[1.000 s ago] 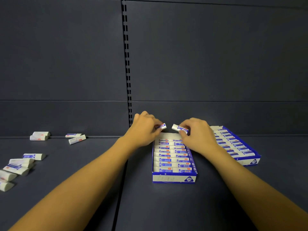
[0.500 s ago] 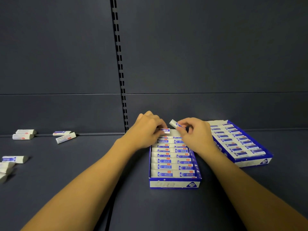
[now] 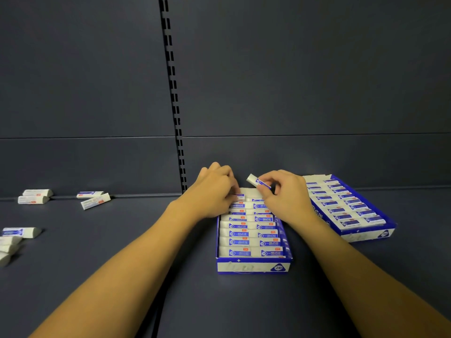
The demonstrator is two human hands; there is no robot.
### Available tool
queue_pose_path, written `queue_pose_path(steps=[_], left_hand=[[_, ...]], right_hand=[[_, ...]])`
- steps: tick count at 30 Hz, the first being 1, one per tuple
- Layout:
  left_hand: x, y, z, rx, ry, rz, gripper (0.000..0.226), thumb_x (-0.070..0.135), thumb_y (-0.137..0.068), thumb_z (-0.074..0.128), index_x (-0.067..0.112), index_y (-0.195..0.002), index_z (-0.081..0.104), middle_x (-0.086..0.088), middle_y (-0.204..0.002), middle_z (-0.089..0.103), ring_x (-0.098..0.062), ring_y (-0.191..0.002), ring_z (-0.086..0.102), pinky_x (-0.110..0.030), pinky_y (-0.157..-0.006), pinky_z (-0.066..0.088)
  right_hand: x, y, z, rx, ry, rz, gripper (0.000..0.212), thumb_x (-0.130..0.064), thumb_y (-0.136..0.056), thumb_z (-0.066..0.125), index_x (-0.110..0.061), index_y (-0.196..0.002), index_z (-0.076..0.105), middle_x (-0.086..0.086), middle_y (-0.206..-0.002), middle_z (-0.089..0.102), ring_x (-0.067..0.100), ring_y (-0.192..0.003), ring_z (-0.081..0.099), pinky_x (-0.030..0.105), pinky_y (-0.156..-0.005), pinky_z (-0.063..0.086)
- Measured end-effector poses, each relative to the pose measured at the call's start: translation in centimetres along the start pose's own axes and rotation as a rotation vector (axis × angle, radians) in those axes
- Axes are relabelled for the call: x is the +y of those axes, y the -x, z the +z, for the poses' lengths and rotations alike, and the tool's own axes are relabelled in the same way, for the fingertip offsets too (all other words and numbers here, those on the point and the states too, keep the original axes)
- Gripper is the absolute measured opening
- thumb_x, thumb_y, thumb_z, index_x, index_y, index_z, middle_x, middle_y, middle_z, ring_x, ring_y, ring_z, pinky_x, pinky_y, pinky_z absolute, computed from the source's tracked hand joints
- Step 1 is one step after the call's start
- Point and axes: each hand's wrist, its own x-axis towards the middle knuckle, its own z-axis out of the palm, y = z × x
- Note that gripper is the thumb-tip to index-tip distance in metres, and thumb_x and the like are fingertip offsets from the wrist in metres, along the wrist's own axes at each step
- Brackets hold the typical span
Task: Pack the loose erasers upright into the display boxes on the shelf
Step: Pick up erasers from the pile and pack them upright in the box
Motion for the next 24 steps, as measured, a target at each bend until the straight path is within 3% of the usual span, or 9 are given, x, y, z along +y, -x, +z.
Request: queue_pose_path(steps=[12,17,24], left_hand=[[0.11,0.05,0.00,-0.006,0.020,-0.010,0.023,0.026,-0.093,0.065,0.027,-0.115,0.070,0.013,-0.110,0.046,-0.004,-0.100,0.027,-0.027,-0.091,0.026],[0.32,0.11,-0.15,-0.003,0.005,0.004,0.023,0.024,-0.091,0.065,0.026,-0.114,0.071,0.013,-0.108,0.048,-0.007,-0.101,0.031,-0.032,-0.097,0.033],[0.76,0.10,-0.47,-0.017,-0.054,0.028,0.023,0.028,-0.092,0.066,0.027,-0.115,0.073,0.013,-0.110,0.048,-0.012,-0.106,0.034,-0.031,-0.095,0.034]], right_hand=[[0.10,0.07,-0.02,-0.016,0.019,0.023,0.023,-0.032,-0.090,0.072,-0.024,-0.112,0.070,-0.008,-0.106,0.067,0.008,-0.085,0.061,0.014,-0.066,0.043],[0.13,0.13,0.01,-0.030,0.055,-0.008,0.023,-0.032,-0.091,0.072,-0.024,-0.112,0.070,-0.007,-0.106,0.068,0.008,-0.087,0.059,0.015,-0.068,0.043],[-0.13,-0.08,-0.56,-0.133,0.166,-0.049,0.025,-0.028,-0.089,0.073,-0.026,-0.114,0.070,-0.006,-0.111,0.068,0.009,-0.096,0.058,0.026,-0.082,0.052]])
